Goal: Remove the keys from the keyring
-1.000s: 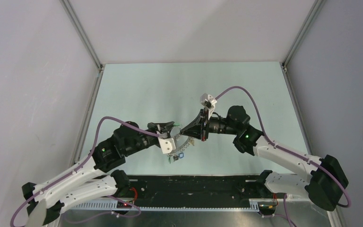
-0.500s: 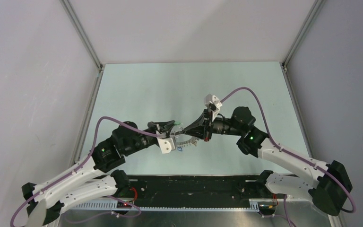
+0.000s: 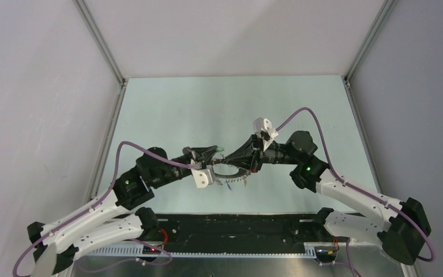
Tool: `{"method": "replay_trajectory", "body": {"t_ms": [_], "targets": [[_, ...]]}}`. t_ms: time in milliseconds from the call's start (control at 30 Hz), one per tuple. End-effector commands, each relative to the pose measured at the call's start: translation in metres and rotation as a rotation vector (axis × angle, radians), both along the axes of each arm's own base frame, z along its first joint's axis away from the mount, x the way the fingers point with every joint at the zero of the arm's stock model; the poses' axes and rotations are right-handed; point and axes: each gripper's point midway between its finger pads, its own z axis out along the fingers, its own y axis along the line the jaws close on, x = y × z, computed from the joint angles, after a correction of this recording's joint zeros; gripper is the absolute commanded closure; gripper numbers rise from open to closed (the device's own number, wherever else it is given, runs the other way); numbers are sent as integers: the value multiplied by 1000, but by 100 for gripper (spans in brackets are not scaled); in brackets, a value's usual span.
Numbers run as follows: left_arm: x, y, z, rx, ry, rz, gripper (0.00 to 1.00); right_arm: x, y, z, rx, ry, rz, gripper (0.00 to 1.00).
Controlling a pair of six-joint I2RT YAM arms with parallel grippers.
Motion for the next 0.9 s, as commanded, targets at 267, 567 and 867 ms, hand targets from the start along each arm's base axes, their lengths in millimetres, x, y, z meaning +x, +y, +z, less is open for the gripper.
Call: {"method": "replay_trajectory", "body": {"t_ms": [267,567,867], "targets": [[4,-3,23,-51,-52,-4,100,-13,3,47,120,-99,104,100],[3,-4,23,-49,-55,-6,100,-3,-8,56,124,-113,66,100],[6,2,27,-54,-67,23,100,-12,1,49,109,72,170,100]]}}
